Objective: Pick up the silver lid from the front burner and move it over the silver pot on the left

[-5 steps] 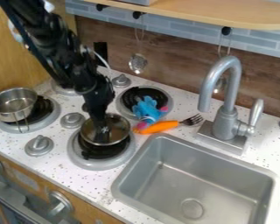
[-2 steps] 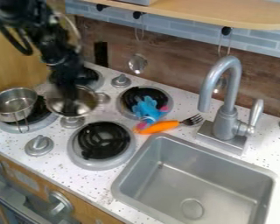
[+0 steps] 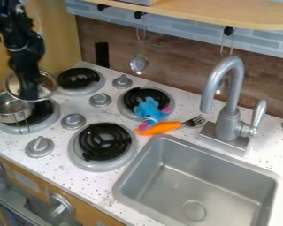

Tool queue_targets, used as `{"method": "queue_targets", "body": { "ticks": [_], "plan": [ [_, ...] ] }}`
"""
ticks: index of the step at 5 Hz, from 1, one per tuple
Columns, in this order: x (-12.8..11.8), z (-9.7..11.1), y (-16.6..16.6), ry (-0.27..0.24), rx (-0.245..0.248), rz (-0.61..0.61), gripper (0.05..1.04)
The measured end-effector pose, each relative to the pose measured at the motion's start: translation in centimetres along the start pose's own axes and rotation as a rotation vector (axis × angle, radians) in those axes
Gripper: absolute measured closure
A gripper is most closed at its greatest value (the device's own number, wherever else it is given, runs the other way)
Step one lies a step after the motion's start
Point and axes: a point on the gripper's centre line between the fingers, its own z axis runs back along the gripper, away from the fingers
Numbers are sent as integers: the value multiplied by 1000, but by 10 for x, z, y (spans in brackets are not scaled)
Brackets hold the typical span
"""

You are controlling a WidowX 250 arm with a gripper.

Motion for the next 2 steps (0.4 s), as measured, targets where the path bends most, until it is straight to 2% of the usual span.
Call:
{"method": "queue_targets", "body": {
  "ticks": [2],
  "plan": [
    [-24, -17, 44, 88, 34, 134, 776]
  ]
}}
